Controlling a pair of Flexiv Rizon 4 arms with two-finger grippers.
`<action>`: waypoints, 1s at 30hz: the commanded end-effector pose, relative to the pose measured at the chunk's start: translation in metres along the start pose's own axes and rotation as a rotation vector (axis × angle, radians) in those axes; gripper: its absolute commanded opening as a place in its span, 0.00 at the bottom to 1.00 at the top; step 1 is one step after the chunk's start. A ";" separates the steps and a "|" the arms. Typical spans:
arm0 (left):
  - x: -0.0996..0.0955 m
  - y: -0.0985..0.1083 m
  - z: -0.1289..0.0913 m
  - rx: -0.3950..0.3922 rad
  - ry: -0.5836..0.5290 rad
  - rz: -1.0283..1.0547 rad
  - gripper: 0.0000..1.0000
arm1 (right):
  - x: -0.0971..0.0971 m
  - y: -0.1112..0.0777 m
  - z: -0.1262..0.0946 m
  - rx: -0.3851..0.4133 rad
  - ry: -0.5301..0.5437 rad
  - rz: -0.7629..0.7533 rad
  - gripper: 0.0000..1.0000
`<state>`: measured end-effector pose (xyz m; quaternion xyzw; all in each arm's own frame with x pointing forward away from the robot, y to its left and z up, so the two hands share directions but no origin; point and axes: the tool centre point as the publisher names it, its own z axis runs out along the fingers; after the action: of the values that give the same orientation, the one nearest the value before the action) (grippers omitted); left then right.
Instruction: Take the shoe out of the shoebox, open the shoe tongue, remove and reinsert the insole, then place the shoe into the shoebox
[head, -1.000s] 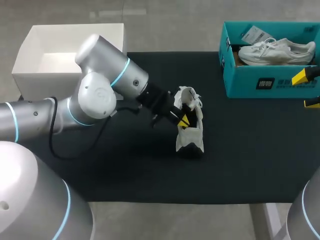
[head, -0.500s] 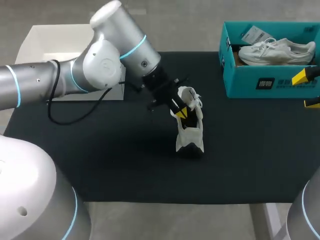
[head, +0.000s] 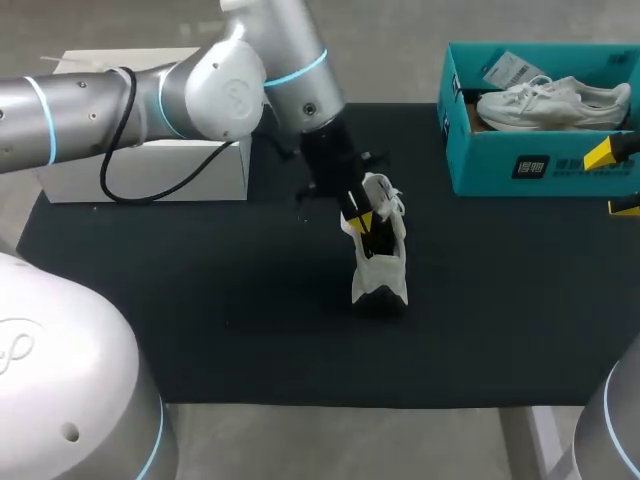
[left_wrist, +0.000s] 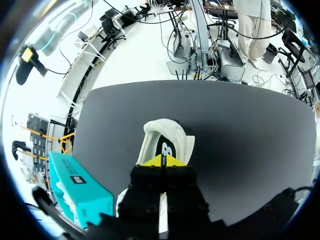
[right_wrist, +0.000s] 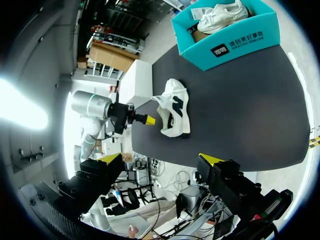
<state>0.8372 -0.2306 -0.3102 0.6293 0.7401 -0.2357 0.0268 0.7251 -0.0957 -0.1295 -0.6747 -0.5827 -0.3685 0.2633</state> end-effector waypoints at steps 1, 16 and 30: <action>-0.009 0.003 0.019 -0.128 0.046 0.053 0.00 | 0.000 -0.001 0.000 -0.001 -0.003 0.001 1.00; -0.013 0.024 0.069 -0.068 0.117 0.086 0.00 | 0.000 -0.001 0.000 -0.001 -0.003 0.001 1.00; -0.010 0.034 0.106 0.054 0.177 0.114 0.00 | 0.000 -0.001 0.000 -0.001 -0.003 0.001 1.00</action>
<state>0.8381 -0.2687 -0.4001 0.6890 0.7002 -0.1851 -0.0284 0.7251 -0.0958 -0.1294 -0.6748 -0.5827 -0.3685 0.2633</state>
